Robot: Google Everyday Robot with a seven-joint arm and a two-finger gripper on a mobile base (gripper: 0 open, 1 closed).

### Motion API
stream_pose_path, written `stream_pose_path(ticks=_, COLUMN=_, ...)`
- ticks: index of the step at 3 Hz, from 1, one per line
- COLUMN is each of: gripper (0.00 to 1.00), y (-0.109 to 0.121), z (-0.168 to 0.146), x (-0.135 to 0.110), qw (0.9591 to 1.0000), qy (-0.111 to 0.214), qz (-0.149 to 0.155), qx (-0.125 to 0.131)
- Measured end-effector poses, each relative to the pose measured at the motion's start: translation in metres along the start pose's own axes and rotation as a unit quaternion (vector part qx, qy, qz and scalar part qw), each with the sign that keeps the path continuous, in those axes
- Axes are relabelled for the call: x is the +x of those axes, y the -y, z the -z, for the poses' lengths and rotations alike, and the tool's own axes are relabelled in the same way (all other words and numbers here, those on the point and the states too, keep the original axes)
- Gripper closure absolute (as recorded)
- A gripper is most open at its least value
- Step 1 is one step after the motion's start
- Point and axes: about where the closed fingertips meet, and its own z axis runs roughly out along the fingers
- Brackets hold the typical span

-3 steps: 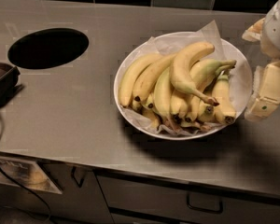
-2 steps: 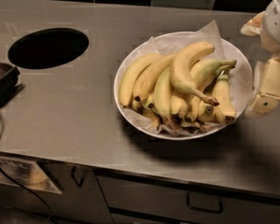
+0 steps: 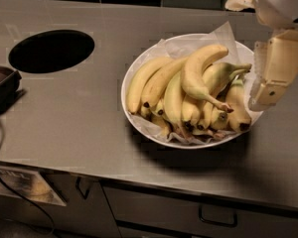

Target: Pick banana from white bowl

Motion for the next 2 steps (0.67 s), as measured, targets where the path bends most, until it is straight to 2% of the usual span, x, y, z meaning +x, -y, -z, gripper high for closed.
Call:
stream_pose_path(ticks=1, gripper=0.0, y=0.0, z=0.0, x=0.0, qw=1.0, qy=0.0, qz=0.0, qx=0.0)
stream_pose_path(ticks=2, gripper=0.0, y=0.0008, z=-0.0031, x=-0.0027, qw=0.9995, qy=-0.003, qz=-0.03, qx=0.003)
